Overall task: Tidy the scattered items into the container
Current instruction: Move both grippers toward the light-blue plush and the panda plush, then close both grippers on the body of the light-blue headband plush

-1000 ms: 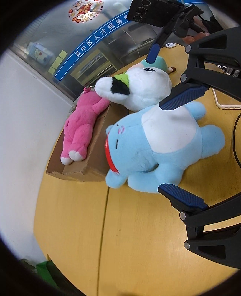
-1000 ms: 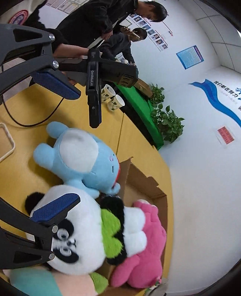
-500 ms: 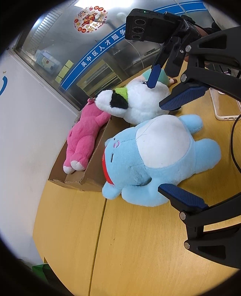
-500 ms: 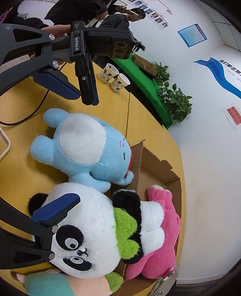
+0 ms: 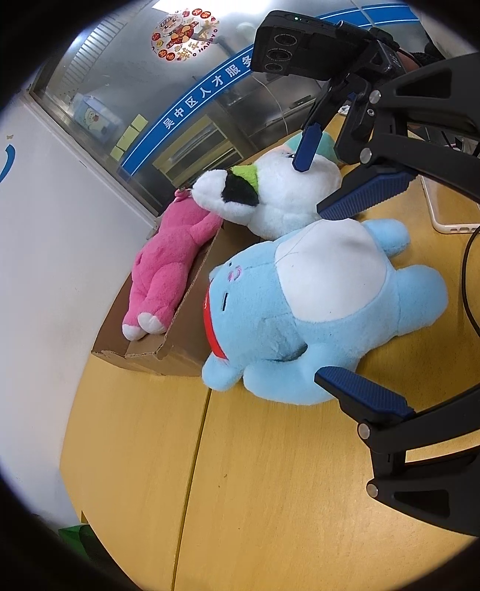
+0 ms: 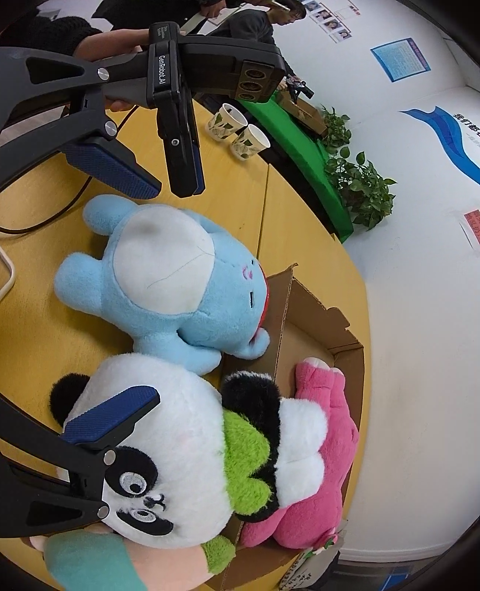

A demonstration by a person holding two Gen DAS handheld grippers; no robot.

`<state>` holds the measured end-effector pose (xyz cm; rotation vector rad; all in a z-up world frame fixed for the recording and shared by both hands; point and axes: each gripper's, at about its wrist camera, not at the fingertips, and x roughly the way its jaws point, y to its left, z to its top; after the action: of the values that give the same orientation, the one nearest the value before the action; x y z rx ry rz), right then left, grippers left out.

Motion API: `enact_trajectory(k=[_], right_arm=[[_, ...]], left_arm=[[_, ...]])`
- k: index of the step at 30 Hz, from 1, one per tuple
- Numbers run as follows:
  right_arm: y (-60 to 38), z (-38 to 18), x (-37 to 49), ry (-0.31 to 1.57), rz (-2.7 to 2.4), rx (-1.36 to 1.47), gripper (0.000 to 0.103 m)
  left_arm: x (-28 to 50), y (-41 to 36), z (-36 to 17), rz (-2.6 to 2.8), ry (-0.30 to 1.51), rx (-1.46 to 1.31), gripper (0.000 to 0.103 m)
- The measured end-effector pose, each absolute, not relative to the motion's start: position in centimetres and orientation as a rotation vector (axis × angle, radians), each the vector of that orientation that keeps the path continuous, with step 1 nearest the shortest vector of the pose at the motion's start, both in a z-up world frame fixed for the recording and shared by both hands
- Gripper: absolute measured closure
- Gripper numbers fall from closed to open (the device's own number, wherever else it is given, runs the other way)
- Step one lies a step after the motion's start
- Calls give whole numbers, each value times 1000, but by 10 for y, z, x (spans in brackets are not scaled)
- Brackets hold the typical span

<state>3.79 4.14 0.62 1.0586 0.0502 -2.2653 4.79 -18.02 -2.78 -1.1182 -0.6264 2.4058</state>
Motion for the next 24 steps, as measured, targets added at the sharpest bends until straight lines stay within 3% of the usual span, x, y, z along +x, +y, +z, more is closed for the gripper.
enact_trajectory(k=[24], right_arm=[[0, -12, 27, 240, -2270, 1104, 2]], left_arm=[[18, -203, -56, 2389, -683, -1191, 21]])
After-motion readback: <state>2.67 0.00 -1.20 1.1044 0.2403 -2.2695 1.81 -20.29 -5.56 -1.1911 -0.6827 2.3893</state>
